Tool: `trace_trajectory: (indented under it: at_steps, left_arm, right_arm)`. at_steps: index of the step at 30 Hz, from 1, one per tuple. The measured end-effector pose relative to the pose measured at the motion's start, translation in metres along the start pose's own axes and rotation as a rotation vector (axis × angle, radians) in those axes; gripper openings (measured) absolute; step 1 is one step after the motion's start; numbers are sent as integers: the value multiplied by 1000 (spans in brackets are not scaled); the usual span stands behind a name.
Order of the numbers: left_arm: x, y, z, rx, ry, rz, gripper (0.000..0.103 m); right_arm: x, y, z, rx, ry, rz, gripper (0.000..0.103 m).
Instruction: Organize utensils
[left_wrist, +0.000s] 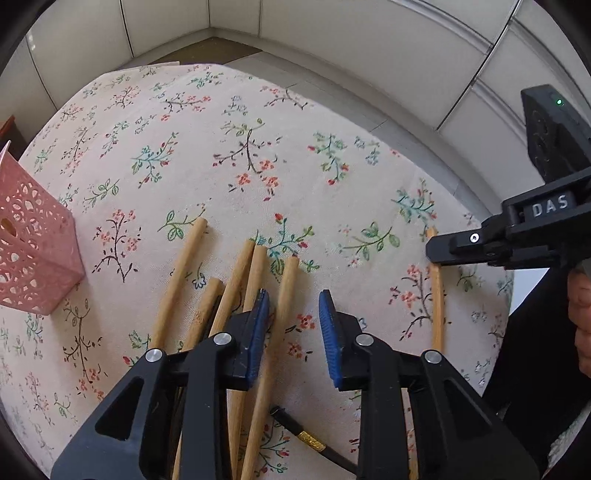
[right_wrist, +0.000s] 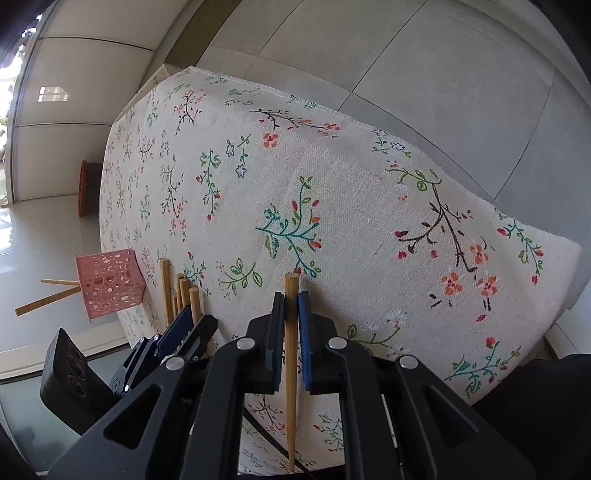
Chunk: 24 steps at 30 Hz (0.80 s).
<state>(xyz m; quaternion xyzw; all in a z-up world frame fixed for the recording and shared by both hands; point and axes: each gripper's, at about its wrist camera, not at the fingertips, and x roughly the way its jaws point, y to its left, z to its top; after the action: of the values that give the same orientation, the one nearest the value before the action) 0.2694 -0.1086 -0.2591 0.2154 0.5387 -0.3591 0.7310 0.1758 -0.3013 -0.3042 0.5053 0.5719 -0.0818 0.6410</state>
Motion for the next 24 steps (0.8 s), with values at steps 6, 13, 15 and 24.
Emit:
trace_trajectory:
  at_steps: [6,13,15,24]
  left_arm:
    - [7,-7,14,34,42,89,7]
    - [-33,4,7,16,-85,113,6]
    - [-60,5,1,3,-145,140,6]
    - [-168,20,-46,-216,-374,291,6]
  right_arm:
    - [6,13,1,-33,-20,-29,8]
    - [3,45,-14,-138,-32,58,8]
    - [-4,58,-21,-184,-51,109,8]
    - [-71,146,-92,-590,-262,237,8]
